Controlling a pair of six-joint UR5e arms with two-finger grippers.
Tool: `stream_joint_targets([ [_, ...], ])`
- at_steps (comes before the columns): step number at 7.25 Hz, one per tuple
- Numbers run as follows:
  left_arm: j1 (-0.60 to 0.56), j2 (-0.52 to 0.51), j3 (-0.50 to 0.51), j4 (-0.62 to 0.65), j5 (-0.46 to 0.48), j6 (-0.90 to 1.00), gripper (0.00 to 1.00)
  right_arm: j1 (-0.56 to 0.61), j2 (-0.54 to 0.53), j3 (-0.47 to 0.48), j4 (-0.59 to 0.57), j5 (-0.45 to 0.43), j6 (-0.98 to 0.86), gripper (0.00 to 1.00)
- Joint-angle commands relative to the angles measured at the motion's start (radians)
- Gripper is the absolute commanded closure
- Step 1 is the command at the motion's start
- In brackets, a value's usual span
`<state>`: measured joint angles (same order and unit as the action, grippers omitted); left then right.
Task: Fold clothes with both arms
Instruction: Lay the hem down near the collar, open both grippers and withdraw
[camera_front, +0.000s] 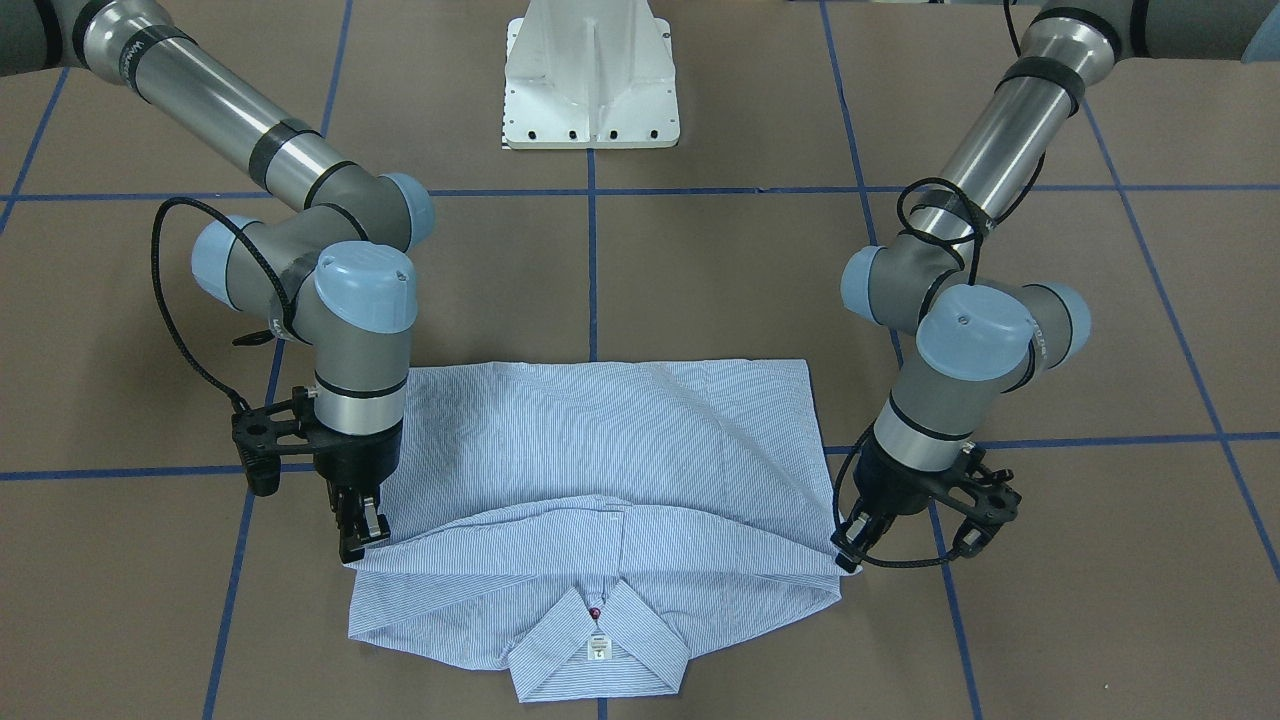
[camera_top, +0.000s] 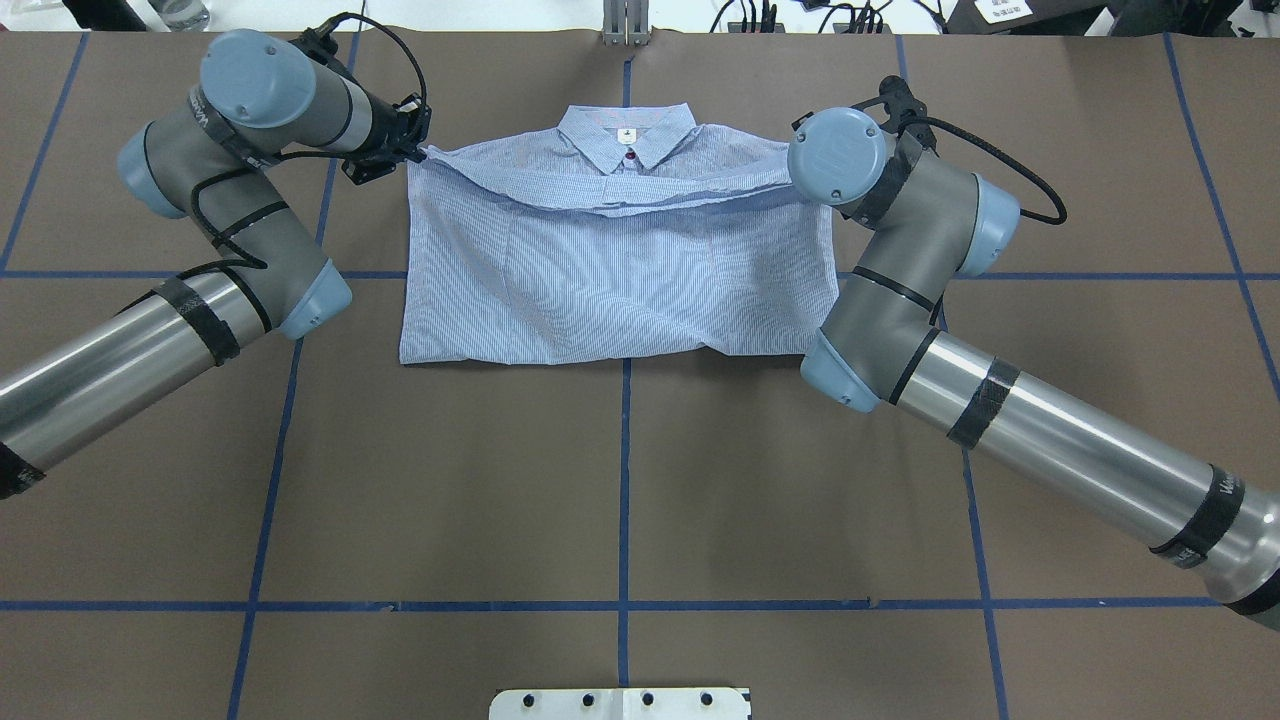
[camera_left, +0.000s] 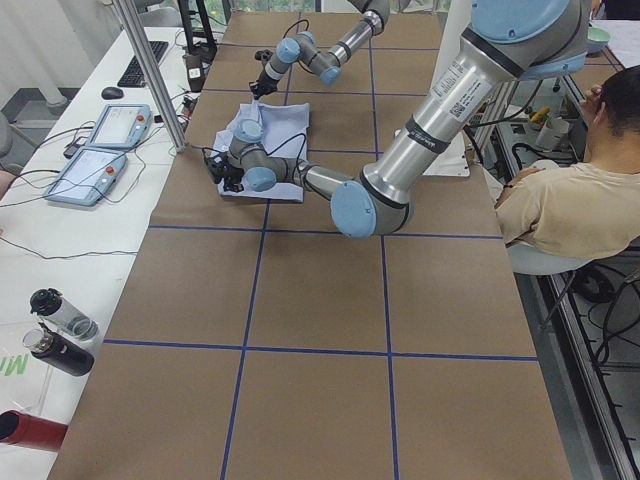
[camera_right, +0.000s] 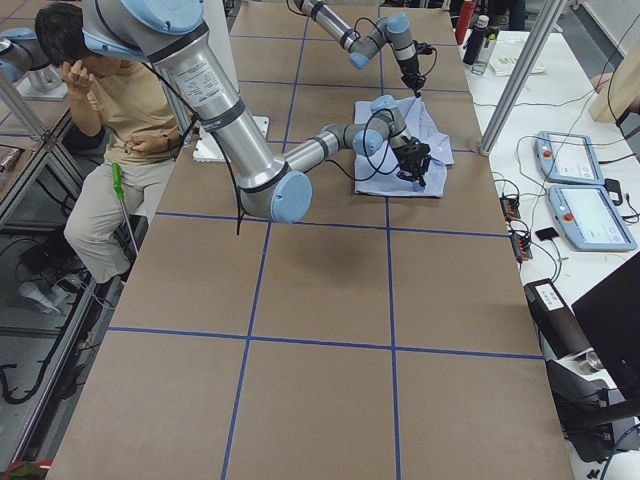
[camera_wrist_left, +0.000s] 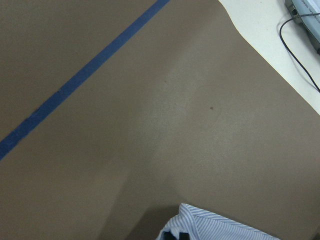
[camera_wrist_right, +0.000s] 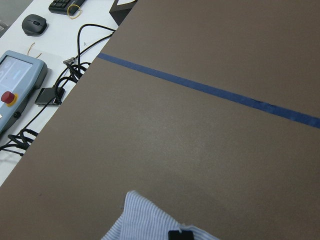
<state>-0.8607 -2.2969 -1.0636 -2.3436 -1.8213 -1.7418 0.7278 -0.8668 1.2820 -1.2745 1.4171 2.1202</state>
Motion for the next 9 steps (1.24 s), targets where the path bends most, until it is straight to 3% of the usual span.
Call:
stream_joint_targets([
  [1,0.008,0.001,0.004,-0.002,0.013,0.023,0.82,0.004,0.0,-0.021,0.017,-0.001,-0.006,1.0],
  [2,0.006,0.005,0.004,-0.002,0.013,0.071,0.66,0.005,0.0,-0.021,0.017,-0.001,-0.009,0.81],
  [3,0.003,0.005,0.004,-0.002,0.013,0.08,0.6,0.005,0.002,-0.021,0.017,0.0,-0.013,0.52],
  [5,-0.015,0.008,-0.033,-0.014,0.002,0.097,0.54,0.025,0.005,0.02,0.023,0.02,-0.023,0.49],
  [7,-0.026,0.084,-0.166,-0.017,-0.082,0.097,0.53,0.015,-0.148,0.257,0.023,0.085,-0.037,0.42],
  [8,-0.026,0.156,-0.253,-0.019,-0.084,0.097,0.53,-0.031,-0.226,0.357,0.018,0.088,-0.019,0.4],
  [9,-0.027,0.174,-0.278,-0.017,-0.084,0.097,0.53,-0.068,-0.274,0.417,0.018,0.091,0.031,0.39],
])
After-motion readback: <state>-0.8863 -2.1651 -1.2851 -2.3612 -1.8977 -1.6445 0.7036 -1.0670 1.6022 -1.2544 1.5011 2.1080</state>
